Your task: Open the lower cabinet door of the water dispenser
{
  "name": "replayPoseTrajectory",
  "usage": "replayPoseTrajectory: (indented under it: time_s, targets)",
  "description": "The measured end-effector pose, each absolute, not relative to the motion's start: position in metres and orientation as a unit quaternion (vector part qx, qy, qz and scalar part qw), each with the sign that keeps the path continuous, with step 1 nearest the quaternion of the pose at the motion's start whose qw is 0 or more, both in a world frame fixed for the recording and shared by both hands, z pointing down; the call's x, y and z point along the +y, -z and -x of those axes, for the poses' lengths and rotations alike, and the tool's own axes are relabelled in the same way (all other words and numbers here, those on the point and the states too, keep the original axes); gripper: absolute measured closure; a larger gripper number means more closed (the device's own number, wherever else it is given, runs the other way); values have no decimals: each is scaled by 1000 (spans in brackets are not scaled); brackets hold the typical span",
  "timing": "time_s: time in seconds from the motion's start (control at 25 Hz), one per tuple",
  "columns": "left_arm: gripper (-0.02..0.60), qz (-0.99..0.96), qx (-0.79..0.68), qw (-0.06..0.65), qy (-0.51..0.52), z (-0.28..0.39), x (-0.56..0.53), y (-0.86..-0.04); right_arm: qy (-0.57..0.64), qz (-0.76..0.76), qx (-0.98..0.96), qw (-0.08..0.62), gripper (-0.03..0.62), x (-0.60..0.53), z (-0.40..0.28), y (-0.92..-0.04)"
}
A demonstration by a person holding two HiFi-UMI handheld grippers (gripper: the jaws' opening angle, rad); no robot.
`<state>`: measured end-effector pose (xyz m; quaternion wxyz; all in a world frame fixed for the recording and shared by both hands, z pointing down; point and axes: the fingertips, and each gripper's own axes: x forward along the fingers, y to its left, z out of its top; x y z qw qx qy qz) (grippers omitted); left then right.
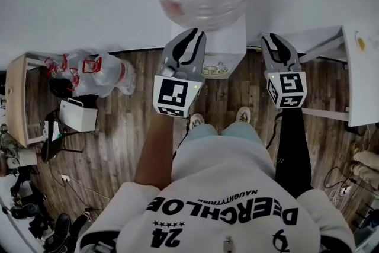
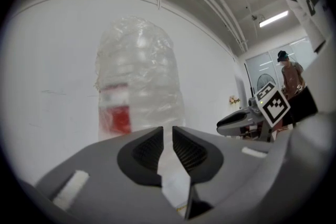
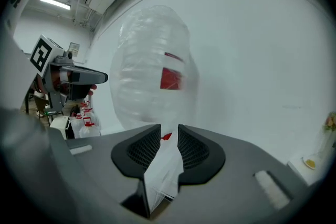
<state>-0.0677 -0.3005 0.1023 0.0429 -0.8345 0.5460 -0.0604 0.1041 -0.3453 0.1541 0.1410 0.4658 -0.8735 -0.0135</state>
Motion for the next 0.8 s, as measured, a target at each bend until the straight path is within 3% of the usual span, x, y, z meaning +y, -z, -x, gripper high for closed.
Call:
replayPoseTrajectory:
  time_s: [0.8]
  targets:
    - [526, 804, 574, 14, 157, -85, -340, -176, -41, -371, -911, 173, 511, -392, -215, -241]
